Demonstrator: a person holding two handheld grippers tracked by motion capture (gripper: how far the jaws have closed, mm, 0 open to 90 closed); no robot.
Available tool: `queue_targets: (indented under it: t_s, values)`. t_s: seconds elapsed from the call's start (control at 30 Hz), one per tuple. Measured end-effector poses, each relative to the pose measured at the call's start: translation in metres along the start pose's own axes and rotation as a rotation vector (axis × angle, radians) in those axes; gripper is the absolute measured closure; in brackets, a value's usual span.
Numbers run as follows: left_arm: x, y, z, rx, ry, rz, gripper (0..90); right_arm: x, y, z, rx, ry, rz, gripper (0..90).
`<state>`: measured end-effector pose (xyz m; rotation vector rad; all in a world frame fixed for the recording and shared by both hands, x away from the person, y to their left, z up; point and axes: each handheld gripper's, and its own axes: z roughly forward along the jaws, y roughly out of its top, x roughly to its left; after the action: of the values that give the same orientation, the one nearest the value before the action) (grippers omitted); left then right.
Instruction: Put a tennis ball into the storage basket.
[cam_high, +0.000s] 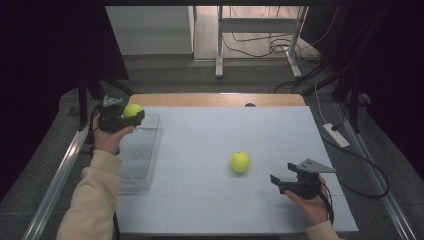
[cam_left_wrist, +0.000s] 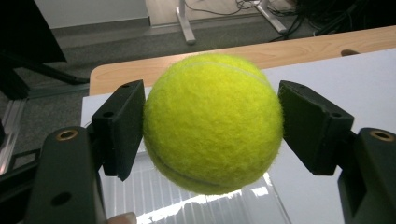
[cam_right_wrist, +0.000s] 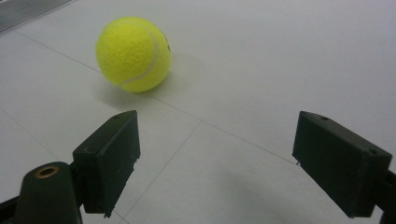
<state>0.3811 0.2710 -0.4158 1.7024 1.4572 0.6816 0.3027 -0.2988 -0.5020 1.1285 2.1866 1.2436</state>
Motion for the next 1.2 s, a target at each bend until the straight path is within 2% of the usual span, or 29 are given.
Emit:
queue_targets:
  t_s: [0.23, 0.5, 1.0, 1.1, 1.2]
  values:
    - [0.010, -0.001, 0.003, 0.016, 0.025, -0.013, 27.7, 0.000, 0.000, 0.000, 0.001, 0.000, -0.001, 14.9]
    - [0.019, 0.001, 0.006, 0.045, 0.056, 0.001, 27.7, 0.000, 0.000, 0.001, 0.003, -0.001, 0.000, 14.9]
    - [0.025, 0.000, 0.016, 0.078, 0.077, -0.003, 27.7, -0.001, 0.000, 0.001, 0.002, -0.001, 0.003, 15.0]
    - [0.026, -0.001, 0.018, 0.090, 0.074, -0.009, 27.7, -0.001, 0.000, 0.000, 0.003, -0.002, 0.003, 14.9]
    - [0.028, -0.003, 0.023, 0.123, 0.075, -0.002, 27.7, -0.001, 0.000, 0.000, 0.004, -0.003, 0.002, 14.9]
